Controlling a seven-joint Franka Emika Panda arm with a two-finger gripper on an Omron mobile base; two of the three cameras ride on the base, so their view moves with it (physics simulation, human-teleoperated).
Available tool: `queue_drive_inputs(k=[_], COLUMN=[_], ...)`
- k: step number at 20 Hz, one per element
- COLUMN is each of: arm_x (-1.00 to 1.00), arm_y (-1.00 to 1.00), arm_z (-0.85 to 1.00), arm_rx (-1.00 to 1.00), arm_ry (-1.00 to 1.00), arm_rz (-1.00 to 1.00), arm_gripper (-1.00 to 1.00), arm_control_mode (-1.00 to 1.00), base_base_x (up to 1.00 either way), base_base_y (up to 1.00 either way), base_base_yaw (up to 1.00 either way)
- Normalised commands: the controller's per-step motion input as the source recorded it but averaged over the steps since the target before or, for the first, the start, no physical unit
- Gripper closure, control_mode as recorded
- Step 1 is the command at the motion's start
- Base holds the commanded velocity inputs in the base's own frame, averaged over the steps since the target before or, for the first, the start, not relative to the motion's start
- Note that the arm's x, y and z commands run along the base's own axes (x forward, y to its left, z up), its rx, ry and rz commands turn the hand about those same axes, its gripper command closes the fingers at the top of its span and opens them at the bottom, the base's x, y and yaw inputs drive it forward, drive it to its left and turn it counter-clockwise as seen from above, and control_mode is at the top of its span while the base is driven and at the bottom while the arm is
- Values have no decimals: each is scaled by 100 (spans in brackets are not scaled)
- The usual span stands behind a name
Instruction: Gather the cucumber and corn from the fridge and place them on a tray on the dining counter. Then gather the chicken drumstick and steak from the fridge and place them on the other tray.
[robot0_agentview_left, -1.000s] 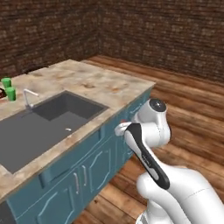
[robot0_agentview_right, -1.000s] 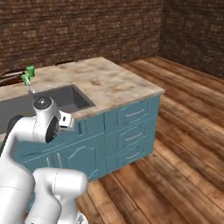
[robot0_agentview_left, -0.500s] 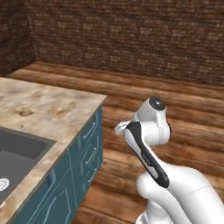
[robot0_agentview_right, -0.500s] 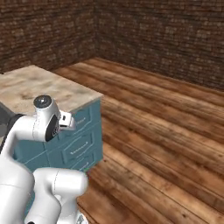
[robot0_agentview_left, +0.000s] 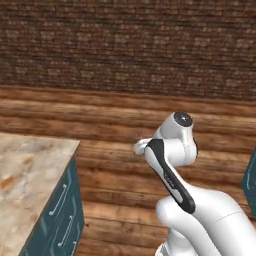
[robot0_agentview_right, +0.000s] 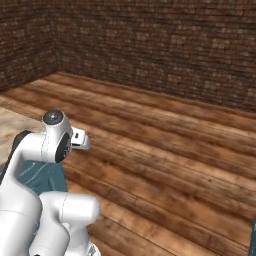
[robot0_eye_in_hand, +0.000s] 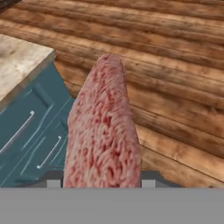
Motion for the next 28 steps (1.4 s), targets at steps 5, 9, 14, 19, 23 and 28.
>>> queue_drive_inputs(k=[5,9,14,19,23,28], arm_x=[0,0,0,0,0,0], arm_y=[0,0,0,0,0,0], arm_z=[0,0,0,0,0,0], arm_rx=[0,0,0,0,0,0], arm_ry=[0,0,0,0,0,0], arm_rz=[0,0,0,0,0,0], arm_gripper=[100,100,100,100,100,100], arm_control_mode=[100,100,100,100,100,100], base_base_x=[100,100,100,100,100,100], base_base_y=[6,3,5,29,17,0], base_base_yaw=[-4,1,10,36,50,50])
